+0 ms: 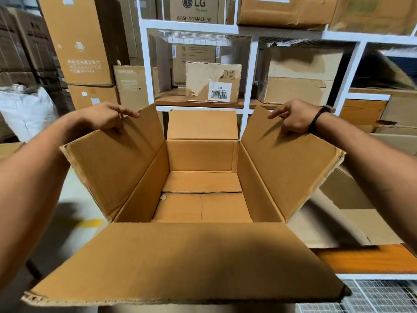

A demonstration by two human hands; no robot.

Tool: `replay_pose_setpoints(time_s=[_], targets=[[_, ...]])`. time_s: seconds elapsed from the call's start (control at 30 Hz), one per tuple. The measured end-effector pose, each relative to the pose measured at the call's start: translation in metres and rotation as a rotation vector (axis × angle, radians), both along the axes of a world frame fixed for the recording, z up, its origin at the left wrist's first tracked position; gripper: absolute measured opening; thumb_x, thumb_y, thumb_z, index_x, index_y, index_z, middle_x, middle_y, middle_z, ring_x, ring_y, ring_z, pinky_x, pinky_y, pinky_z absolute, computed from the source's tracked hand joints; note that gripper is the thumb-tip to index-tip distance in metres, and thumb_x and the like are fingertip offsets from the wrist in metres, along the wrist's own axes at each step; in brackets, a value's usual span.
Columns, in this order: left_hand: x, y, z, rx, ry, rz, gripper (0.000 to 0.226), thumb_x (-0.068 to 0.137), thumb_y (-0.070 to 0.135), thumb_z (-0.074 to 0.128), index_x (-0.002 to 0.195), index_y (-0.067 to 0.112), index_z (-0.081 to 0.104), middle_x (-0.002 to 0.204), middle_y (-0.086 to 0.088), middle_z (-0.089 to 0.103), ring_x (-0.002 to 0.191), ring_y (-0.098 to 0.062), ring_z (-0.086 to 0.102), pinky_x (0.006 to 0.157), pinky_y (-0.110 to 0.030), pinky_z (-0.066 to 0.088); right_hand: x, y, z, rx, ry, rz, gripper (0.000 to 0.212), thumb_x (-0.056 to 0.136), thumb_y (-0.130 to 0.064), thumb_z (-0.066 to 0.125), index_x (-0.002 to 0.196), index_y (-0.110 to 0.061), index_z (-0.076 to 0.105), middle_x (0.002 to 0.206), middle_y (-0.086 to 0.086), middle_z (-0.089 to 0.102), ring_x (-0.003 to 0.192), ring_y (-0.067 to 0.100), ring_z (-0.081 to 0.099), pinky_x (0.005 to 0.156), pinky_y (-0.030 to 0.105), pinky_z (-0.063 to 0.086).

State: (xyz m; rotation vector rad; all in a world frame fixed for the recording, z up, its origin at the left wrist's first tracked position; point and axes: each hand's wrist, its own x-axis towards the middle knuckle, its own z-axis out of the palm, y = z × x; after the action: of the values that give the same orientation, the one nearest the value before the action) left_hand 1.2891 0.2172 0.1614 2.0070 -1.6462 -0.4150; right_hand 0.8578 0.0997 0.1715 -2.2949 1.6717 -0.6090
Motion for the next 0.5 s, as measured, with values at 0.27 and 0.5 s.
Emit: replay_pose_setpoints(time_s=[0.27, 0.5], targets=[[-0.019, 0.000, -0.037, 0.062, -0.038, -0.023, 0.071, 0.089, -0.007, 0.048, 0.147, 0.029, 0.030, 0.155, -0.007, 0.025, 0.135, -0.032, 0.037, 0.108, -0.042, 0.036, 0.006, 0.011, -0.027, -0.017, 0.158, 0.020, 0.070, 0.081, -0.003, 0.064, 0.141, -0.033, 0.045, 0.147, 0.006, 0.041, 0.128, 0.025, 0.045, 0.091, 0.034, 0.046], [-0.030, 0.001, -0.037, 0.092, -0.112, -0.155, 0.075, 0.085, -0.016, 0.038, 0.138, 0.037, 0.038, 0.146, -0.011, 0.042, 0.126, -0.030, 0.047, 0.098, -0.038, 0.044, -0.001, 0.015, -0.045, 0.044, 0.314, 0.046, 0.078, 0.079, -0.004, 0.068, 0.142, -0.039, 0.039, 0.156, 0.000, 0.024, 0.135, 0.026, 0.037, 0.101, 0.039, 0.041]])
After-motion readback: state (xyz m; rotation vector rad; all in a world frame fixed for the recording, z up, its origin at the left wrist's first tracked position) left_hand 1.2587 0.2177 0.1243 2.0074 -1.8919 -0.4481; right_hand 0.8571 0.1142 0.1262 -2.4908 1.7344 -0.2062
